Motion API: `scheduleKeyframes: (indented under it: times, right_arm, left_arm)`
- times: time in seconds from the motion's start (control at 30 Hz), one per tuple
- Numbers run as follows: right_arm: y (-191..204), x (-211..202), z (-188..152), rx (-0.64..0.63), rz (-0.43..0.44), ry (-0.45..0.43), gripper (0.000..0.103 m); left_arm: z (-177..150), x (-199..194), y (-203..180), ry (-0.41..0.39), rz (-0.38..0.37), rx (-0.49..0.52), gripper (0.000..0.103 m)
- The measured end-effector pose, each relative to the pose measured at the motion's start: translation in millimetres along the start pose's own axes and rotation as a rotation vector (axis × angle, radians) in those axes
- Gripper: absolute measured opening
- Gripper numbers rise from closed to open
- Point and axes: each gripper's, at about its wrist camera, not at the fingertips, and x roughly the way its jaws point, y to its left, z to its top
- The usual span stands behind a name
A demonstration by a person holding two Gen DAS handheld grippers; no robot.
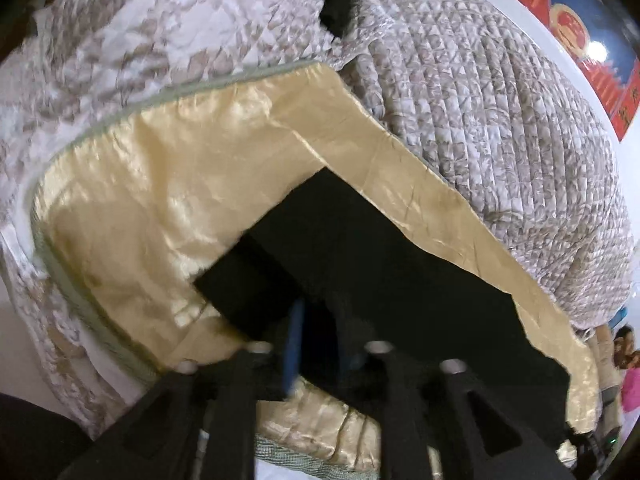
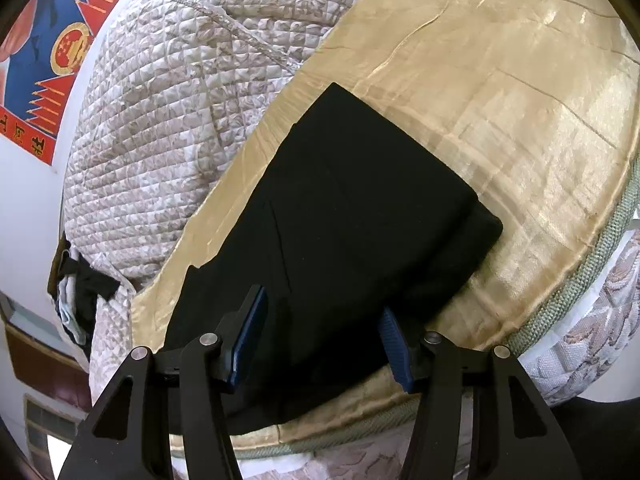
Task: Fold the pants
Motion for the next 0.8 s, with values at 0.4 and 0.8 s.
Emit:
scheduleKeyframes:
  times: [0.4,0.8]
  right_arm:
    - [-2,-2,8,0.029,-0.058,-0.076,0.025]
    - [-7,-19,6,0.007,-0.077,-0.089,0.004]
  left_arm:
    - [5,10,-11,0.008,0.067,0.031,0.005]
    - [3,1,2,0.02,0.094,0.041,0.004]
